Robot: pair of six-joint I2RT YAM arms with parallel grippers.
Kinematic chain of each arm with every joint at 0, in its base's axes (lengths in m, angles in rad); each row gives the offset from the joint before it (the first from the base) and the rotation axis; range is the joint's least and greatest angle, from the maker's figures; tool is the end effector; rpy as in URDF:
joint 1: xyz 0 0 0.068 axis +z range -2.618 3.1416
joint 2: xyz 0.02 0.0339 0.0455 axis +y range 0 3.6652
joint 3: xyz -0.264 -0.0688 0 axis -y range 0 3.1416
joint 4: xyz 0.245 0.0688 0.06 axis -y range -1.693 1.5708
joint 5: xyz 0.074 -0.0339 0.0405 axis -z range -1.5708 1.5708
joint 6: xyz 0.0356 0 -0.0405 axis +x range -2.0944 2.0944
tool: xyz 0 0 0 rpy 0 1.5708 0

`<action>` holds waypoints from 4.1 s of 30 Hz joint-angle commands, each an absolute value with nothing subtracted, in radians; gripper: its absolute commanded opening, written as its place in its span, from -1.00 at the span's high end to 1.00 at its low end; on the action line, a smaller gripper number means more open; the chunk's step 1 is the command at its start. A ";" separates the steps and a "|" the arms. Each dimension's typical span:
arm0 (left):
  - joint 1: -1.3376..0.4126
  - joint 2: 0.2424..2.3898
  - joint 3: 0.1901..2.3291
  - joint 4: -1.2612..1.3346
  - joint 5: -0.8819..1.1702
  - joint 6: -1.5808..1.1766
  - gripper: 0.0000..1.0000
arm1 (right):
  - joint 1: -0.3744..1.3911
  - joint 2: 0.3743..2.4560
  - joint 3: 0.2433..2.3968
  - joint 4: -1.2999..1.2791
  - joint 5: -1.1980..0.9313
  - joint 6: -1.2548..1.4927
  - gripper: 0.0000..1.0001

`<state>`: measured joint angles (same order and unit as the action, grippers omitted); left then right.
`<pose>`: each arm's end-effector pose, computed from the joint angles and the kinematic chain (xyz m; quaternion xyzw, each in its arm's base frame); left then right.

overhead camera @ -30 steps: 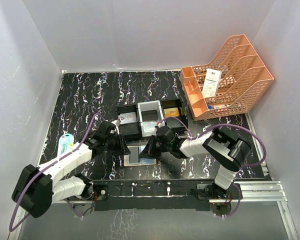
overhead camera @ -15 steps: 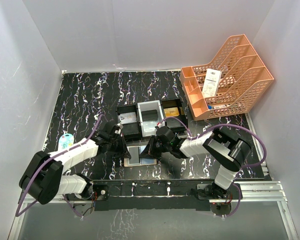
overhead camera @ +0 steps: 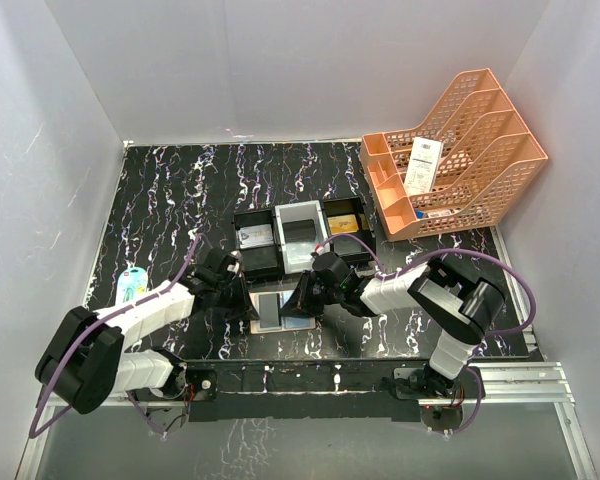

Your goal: Take the credit cards out of the card holder

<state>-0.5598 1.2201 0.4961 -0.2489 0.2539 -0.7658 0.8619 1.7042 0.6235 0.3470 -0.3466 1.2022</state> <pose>0.1763 -0.1210 0.1545 -0.0604 0.9468 -0.2751 0.1558 0.1882 0.2380 0.1153 0.0833 0.8989 0.4245 0.0702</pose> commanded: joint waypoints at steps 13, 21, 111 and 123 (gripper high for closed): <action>-0.565 1.258 0.496 -0.354 0.176 -0.732 1.00 | 0.856 1.716 0.642 0.380 -0.350 1.195 0.79; -0.566 1.249 0.503 -0.356 0.177 -0.730 1.00 | 0.856 1.704 0.650 0.378 -0.354 1.178 0.88; -0.615 1.291 0.695 -0.228 0.344 -0.727 0.36 | 0.781 1.625 0.616 0.275 -0.383 1.114 1.00; -0.638 1.415 0.620 -0.269 0.259 -0.734 0.76 | 0.782 1.615 0.605 0.314 -0.387 1.122 1.00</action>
<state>-0.6281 1.4014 0.6243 -0.2081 0.3077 -0.7502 0.7849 1.6314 0.6048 0.2398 -0.3851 1.1263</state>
